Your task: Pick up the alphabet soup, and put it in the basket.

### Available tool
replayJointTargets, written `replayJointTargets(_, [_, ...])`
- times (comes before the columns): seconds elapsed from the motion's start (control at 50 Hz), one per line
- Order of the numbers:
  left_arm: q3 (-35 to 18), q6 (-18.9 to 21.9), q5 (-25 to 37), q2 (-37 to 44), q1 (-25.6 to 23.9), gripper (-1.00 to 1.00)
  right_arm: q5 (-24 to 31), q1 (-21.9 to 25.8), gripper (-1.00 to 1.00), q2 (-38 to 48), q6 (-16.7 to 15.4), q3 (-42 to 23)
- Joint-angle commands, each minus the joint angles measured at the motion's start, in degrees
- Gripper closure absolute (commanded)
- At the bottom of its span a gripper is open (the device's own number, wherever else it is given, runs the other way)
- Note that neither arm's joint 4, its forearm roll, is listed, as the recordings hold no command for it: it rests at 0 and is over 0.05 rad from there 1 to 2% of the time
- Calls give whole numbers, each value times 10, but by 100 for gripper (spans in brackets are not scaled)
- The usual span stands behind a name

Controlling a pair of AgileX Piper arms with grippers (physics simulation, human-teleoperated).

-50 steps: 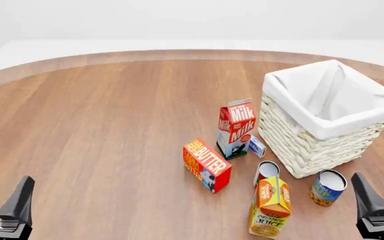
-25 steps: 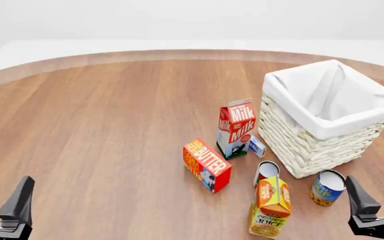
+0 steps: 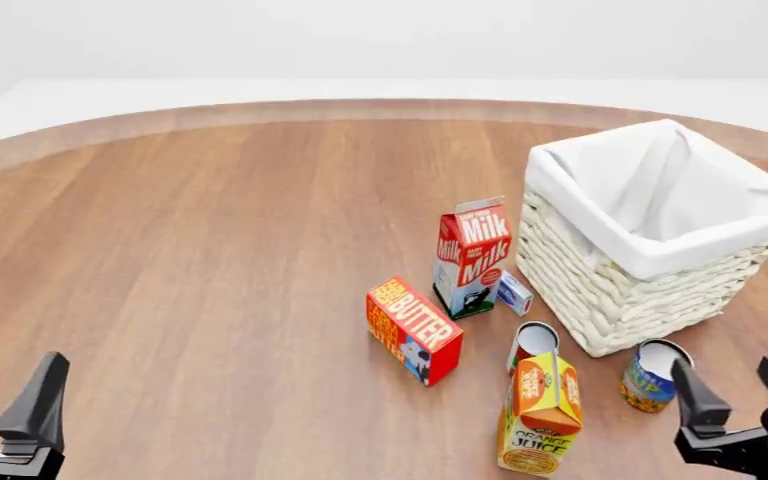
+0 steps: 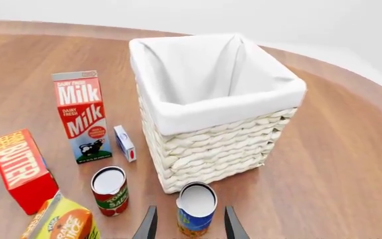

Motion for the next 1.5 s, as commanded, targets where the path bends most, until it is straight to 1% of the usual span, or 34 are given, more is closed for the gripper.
replayJointTargets(0.02, [0,0,0,0,0,-100,-60,0,-100,67,3,10])
replayJointTargets(0.28, [0,0,0,0,0,-100,-103,0,-100,121,7,10])
replayJointTargets(0.36, [0,0,0,0,0,-100,-127,-4,-100,151,8,10])
replayJointTargets(0.42, [0,0,0,0,0,-100,-158,-7,-100,188,11,10])
replayJointTargets(0.54, [0,0,0,0,0,-100,-182,-9,-100,222,12,10])
replayJointTargets(0.56, [0,0,0,0,0,-100,-202,-10,-100,249,15,10])
replayJointTargets(0.9, [0,0,0,0,0,-100,-301,-18,-100,380,25,11])
replayJointTargets(0.92, [0,0,0,0,0,-100,-310,-20,-100,391,25,11])
replayJointTargets(0.94, [0,0,0,0,0,-100,-332,-23,-100,421,26,11])
replayJointTargets(1.04, [0,0,0,0,0,-100,-356,-25,-100,449,26,11])
replayJointTargets(1.06, [0,0,0,0,0,-100,-453,-31,-100,575,35,11])
replayJointTargets(1.08, [0,0,0,0,0,-100,-483,-31,-100,607,34,11])
replayJointTargets(1.1, [0,0,0,0,0,-100,-494,-32,-100,618,34,11])
replayJointTargets(1.2, [0,0,0,0,0,-100,-512,-30,-100,643,40,11])
replayJointTargets(1.34, [0,0,0,0,0,-100,-553,-32,-100,691,41,11])
replayJointTargets(1.5, [0,0,0,0,0,-100,-586,-35,-100,731,38,11])
